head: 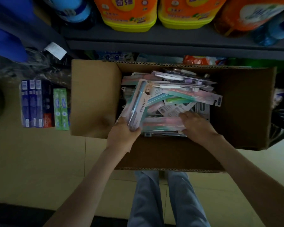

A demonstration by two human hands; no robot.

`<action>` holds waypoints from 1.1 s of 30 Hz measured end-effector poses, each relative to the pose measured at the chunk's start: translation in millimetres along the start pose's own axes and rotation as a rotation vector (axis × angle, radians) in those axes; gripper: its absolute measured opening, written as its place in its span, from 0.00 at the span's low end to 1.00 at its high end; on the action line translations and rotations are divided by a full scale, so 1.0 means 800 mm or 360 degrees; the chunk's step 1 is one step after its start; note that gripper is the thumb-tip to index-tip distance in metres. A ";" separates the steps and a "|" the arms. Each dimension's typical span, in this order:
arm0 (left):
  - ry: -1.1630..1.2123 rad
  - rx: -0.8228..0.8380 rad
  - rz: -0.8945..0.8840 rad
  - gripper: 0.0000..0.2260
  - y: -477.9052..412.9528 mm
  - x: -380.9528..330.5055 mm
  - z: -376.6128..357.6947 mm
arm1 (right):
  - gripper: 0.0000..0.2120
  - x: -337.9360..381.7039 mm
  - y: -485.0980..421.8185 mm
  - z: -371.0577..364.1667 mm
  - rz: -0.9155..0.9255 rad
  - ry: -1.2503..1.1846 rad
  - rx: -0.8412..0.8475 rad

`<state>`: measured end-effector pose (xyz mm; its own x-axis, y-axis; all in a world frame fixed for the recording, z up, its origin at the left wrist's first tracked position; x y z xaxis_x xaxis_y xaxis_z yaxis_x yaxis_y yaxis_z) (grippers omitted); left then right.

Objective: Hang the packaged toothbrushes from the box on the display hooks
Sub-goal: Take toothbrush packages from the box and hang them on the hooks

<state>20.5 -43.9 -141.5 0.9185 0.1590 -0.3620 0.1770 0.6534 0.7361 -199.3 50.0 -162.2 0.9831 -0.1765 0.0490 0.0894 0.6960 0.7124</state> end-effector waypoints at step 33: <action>-0.1084 -0.0335 -0.1531 0.33 0.460 -0.434 0.308 | 0.30 -0.025 0.509 0.487 -0.0070 -0.0276 -0.1029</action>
<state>-145.8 -41.0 396.2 0.4511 -0.8445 -0.2887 0.8910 0.4081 0.1988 -245.0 65.7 399.8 0.9413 -0.2856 0.1797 0.2594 0.9531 0.1560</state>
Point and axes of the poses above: each hand's wrist, its own y-axis away from the middle knuckle, its own z-axis out of the back of the hand, x = y × z, the point moved 10 cm from there along -y, towards the middle knuckle, and after that the axes turned 8 degrees about y, right-handed, at the moved point
